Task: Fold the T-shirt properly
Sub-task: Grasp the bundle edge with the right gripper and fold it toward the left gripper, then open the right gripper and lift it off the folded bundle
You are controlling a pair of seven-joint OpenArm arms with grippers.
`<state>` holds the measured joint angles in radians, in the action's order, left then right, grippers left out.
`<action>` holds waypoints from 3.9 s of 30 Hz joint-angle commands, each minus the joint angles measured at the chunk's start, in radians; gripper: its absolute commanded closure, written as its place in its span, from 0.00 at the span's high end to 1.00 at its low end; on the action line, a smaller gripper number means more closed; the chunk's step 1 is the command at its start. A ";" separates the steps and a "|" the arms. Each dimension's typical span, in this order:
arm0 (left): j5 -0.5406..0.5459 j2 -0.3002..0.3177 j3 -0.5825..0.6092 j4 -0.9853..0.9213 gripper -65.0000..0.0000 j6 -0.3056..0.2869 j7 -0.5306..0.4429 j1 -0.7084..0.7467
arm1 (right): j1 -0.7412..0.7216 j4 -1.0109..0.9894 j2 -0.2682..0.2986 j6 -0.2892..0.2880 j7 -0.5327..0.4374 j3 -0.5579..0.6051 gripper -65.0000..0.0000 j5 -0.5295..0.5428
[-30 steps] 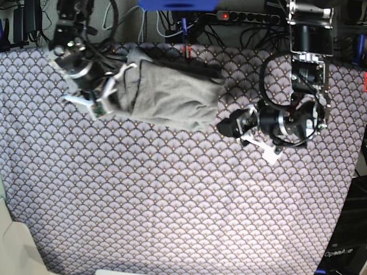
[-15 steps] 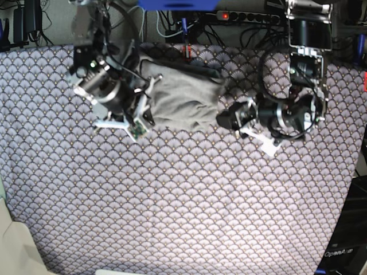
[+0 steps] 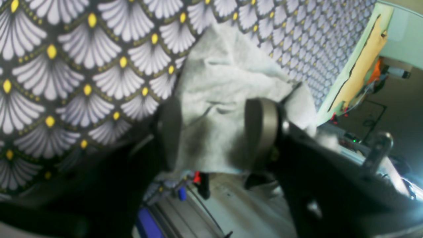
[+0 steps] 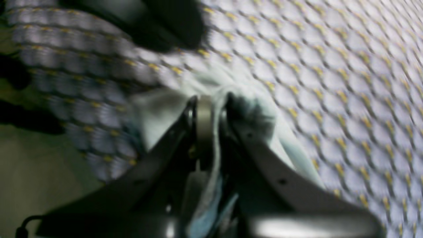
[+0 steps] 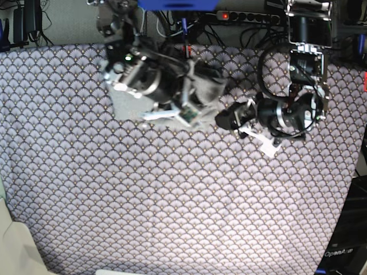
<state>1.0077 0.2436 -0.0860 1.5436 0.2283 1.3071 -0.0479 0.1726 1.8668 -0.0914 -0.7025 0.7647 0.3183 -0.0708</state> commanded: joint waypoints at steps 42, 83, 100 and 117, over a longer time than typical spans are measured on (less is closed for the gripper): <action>0.023 0.004 -0.005 0.024 0.48 -0.010 0.001 0.001 | -0.239 -0.246 -0.055 0.004 -0.003 0.025 0.05 0.024; 0.020 0.089 -0.203 0.061 0.48 -0.014 0.007 -0.045 | 0.137 0.072 0.164 0.004 -0.107 0.023 0.40 0.022; 0.020 0.133 -0.024 0.061 0.48 -0.014 0.004 -0.089 | 0.275 0.070 0.190 0.004 -0.162 0.017 0.40 0.022; 0.020 0.125 0.108 0.061 0.48 -0.014 0.004 -0.097 | 0.279 -0.062 0.233 0.022 -0.238 -0.025 0.34 0.024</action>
<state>1.0122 0.3626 0.0254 1.5894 0.2169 1.3144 -0.1261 0.4492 1.7920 0.1410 -0.6838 0.5453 0.2955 -0.0559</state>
